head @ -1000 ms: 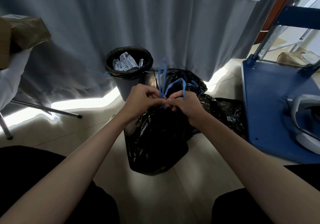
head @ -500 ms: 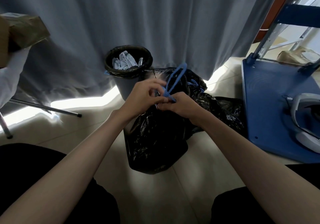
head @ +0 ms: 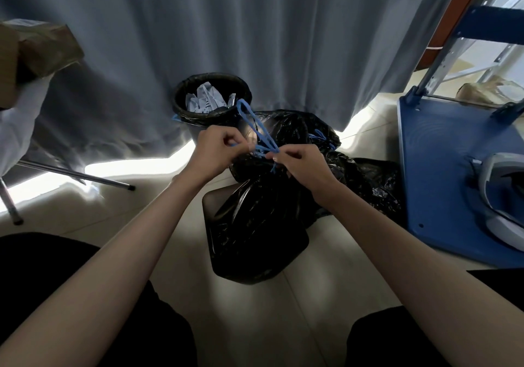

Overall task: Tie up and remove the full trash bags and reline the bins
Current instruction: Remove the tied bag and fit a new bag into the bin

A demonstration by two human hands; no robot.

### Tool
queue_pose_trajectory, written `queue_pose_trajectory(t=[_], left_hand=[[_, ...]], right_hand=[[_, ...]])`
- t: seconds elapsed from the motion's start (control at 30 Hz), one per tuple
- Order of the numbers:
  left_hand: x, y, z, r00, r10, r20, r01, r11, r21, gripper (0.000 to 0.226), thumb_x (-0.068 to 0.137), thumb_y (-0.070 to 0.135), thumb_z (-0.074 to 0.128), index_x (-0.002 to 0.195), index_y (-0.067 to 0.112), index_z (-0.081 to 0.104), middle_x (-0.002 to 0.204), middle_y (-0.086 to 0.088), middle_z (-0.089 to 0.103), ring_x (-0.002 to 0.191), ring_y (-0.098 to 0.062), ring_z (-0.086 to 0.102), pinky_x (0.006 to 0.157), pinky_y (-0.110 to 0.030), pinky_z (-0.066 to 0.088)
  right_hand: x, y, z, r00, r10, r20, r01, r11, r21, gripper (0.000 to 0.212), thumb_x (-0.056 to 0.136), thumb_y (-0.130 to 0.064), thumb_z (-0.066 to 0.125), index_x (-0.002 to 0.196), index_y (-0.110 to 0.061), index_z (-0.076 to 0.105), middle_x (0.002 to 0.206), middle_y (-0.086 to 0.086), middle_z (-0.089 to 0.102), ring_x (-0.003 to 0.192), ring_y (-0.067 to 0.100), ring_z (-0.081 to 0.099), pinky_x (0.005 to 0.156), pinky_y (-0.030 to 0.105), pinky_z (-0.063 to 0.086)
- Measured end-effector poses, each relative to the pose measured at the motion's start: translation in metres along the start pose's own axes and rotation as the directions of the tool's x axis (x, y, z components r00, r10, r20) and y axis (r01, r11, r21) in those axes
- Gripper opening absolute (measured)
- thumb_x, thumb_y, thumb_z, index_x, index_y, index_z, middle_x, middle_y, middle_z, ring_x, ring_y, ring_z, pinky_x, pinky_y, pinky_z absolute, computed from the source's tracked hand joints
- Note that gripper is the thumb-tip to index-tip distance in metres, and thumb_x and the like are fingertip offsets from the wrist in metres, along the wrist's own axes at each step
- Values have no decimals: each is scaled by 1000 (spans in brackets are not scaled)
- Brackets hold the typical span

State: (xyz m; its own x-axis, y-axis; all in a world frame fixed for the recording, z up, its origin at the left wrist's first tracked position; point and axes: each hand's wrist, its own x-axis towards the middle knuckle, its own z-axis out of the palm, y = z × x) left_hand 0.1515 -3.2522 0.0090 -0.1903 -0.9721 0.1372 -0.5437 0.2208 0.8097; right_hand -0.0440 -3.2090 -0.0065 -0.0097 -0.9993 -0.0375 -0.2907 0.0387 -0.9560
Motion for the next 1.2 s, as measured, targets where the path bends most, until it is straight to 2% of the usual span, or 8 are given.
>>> queue_pose_trajectory(t=[0.13, 0.33, 0.53, 0.73, 0.83, 0.97, 1.07, 1.2], left_hand=[[-1, -3, -1, 998, -62, 12, 61, 997, 56, 19, 80, 32, 77, 72, 15, 74, 57, 2, 60, 47, 3, 47, 47, -7, 32], [0, -11, -1, 988, -152, 37, 150, 988, 48, 22, 82, 35, 74, 69, 17, 72, 56, 6, 51, 54, -4, 44, 53, -18, 35], [1, -19, -9, 957, -272, 105, 270, 962, 30, 31, 83, 32, 73, 72, 4, 68, 66, -7, 59, 60, -14, 51, 48, -19, 39], [1, -16, -4, 947, -300, 118, 288, 952, 106, 25, 79, 28, 77, 65, 10, 66, 65, -6, 61, 59, -14, 52, 52, -21, 38], [3, -13, -3, 979, -194, 58, 176, 959, 222, 17, 75, 22, 80, 66, 19, 66, 76, -1, 68, 67, -12, 60, 64, -26, 47], [1, 12, 3, 960, 255, 117, -278, 926, 256, 24, 78, 23, 75, 101, 23, 68, 97, 10, 67, 80, 5, 59, 74, -14, 46], [-6, 26, 13, 924, 234, 302, -303, 931, 205, 41, 75, 31, 81, 111, 23, 66, 93, 14, 70, 66, 20, 52, 62, -2, 35], [-7, 15, 22, 940, 148, 307, -211, 961, 180, 21, 70, 26, 84, 88, 21, 74, 72, 6, 73, 62, 2, 61, 63, -13, 42]], right_hand=[[0, -1, 4, 999, -40, -32, 42, 996, 78, 18, 93, -22, 63, 93, -14, 79, 79, 15, 70, 61, 18, 52, 58, 29, 43], [2, -2, -2, 996, 56, -76, -42, 983, 178, 22, 97, -11, 54, 91, -6, 75, 81, 5, 69, 55, 1, 56, 50, 16, 43], [4, -5, -6, 965, 252, 70, -254, 845, 470, 25, 93, -6, 39, 73, -12, 52, 103, 13, 75, 53, 15, 51, 56, 25, 35], [10, -1, -9, 938, 312, 149, -341, 770, 539, 23, 96, -10, 32, 75, -17, 40, 71, 7, 72, 54, 15, 46, 56, 26, 33], [12, -1, -5, 940, 308, 148, -339, 782, 523, 24, 95, -7, 29, 76, -16, 41, 51, 0, 53, 43, 10, 43, 54, 26, 30], [10, -5, -2, 952, 266, 148, -305, 845, 440, 24, 95, -8, 29, 77, -17, 41, 49, -3, 49, 42, 9, 42, 54, 26, 28], [7, -11, 1, 959, 235, 156, -279, 868, 410, 23, 96, -10, 30, 77, -16, 43, 53, 1, 48, 41, 7, 41, 53, 25, 28], [5, -14, 2, 959, 218, 183, -273, 885, 377, 24, 97, -11, 32, 77, -16, 45, 56, 2, 47, 43, 9, 40, 51, 24, 29]])
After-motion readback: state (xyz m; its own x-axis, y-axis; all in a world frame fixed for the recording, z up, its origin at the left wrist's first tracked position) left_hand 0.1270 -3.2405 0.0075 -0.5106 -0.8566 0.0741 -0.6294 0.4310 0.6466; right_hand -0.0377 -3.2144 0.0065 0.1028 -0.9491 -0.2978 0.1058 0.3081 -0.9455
